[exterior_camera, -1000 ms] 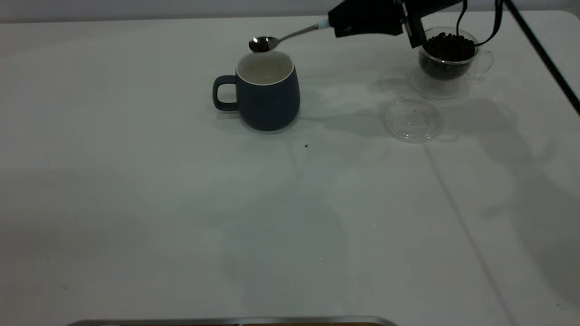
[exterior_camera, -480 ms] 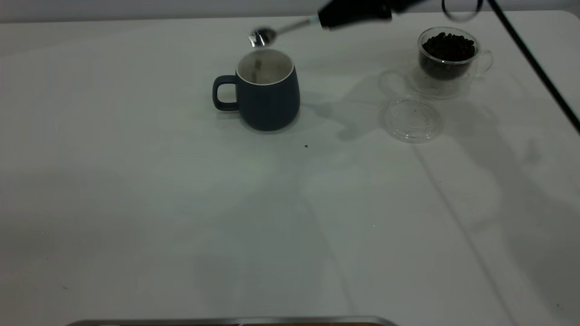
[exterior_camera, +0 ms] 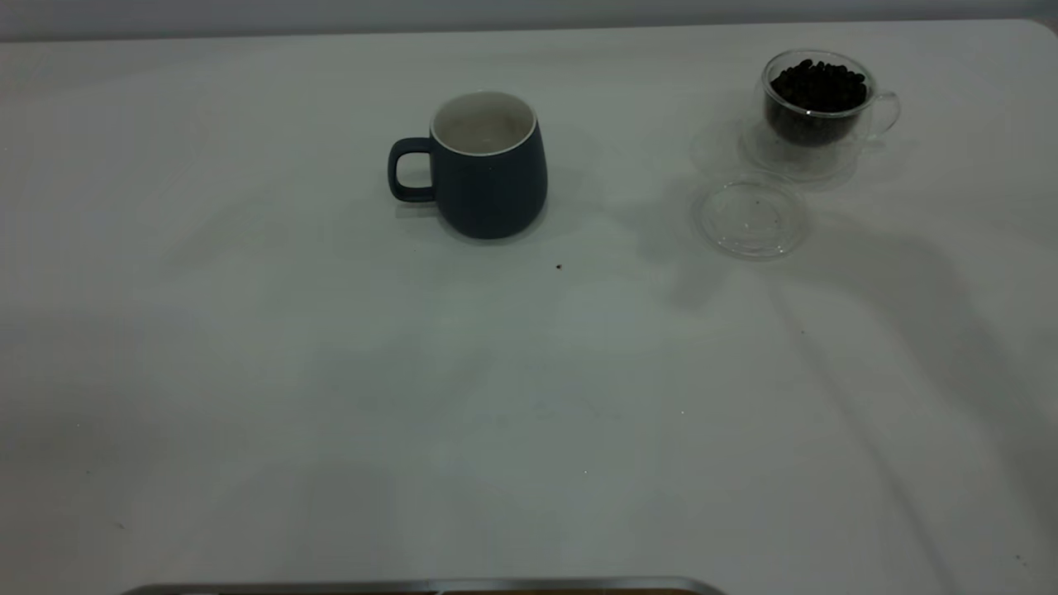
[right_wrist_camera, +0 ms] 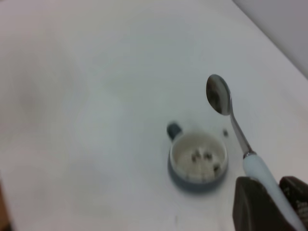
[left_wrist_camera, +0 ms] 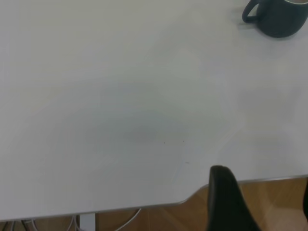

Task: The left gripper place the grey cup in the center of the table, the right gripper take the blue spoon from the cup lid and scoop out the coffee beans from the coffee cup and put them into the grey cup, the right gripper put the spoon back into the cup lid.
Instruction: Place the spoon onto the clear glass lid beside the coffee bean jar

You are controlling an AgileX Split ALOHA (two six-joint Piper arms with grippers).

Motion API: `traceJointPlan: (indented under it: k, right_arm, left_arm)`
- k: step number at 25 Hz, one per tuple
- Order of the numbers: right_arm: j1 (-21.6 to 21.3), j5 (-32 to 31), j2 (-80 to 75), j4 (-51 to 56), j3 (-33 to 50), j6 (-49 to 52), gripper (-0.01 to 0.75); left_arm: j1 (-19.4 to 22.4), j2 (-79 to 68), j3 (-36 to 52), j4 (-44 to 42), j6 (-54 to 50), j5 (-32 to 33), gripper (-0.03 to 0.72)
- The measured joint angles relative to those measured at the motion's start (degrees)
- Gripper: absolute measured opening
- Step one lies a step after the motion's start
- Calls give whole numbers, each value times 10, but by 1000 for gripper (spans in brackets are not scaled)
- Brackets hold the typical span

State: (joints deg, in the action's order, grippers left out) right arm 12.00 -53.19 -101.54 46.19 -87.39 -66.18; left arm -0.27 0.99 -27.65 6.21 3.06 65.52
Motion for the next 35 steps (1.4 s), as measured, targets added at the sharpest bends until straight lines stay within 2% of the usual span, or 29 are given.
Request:
traceJointPlan:
  k: [3,6,9,12,18,26,35]
  right_arm:
    - [-45,-37,92,-61,62,88,102]
    - [-124,-3,115,-46,174,103,102]
    - [-180,57,64,31,277,80,102]
    - [-207,87,-16,113,316,3,102]
    - [-228,114,-169,237,285,-72,102]
    - [-228,119,-294,257,213,-76,102]
    - [-228,86,-357,283,192,-91,107]
  left_arm:
    - [0,0,0,0,0,0,451]
    - [0,0,0,0,0,0,451]
    - [0,0,0,0,0,0,451]
    - [0,0,0,0,-1,0,451]
    - [0,0,0,0,-1,0,451]
    - [0,0,0,0,-1,0,451]
    - [0,0,0,0,-1,0,451]
